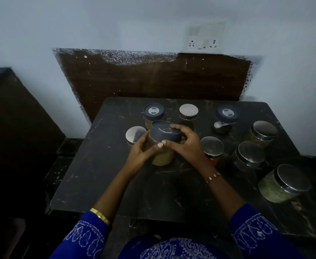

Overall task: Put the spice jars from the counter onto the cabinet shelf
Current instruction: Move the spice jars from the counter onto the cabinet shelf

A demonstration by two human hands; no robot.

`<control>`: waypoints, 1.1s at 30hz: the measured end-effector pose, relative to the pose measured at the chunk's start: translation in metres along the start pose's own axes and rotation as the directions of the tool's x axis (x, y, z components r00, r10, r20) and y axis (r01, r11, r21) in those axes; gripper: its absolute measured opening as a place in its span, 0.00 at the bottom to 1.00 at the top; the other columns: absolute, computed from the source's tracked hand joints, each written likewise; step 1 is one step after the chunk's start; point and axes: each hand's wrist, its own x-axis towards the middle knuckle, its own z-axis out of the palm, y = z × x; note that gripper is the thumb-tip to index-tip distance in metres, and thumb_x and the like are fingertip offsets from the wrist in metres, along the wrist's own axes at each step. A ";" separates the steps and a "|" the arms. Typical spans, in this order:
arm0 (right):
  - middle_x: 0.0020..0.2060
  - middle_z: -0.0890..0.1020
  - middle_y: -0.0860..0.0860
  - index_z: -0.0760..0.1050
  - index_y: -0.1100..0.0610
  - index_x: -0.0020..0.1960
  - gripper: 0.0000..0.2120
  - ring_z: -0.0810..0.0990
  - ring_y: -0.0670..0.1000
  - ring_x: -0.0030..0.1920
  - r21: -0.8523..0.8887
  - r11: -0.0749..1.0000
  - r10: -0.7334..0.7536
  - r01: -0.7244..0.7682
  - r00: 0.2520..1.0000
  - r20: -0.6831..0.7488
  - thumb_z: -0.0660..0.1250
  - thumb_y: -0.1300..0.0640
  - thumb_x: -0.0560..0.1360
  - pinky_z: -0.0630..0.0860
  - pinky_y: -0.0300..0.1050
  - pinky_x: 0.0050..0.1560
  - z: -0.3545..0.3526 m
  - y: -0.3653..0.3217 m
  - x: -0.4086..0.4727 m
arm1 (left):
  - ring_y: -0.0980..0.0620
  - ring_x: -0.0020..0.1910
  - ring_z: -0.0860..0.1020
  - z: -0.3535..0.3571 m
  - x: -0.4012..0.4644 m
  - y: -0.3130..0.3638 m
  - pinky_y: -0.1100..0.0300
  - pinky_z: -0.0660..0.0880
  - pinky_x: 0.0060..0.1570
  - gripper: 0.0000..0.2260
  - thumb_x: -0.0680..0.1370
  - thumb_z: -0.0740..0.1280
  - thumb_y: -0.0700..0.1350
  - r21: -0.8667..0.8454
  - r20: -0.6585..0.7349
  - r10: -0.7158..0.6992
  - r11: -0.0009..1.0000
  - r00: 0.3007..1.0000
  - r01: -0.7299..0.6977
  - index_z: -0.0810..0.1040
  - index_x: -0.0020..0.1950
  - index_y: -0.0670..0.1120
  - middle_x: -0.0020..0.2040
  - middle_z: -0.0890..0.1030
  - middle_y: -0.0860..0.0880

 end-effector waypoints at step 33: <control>0.40 0.86 0.51 0.76 0.54 0.49 0.17 0.81 0.52 0.47 0.701 0.689 0.222 -0.186 0.974 0.041 0.51 0.48 0.80 0.75 0.51 0.55 0.073 -0.064 0.035 | 0.50 0.53 0.78 -0.064 0.042 0.053 0.62 0.79 0.45 0.20 0.77 0.63 0.43 -0.326 -0.068 0.013 0.945 0.998 -0.035 0.68 0.69 0.42 0.60 0.76 0.42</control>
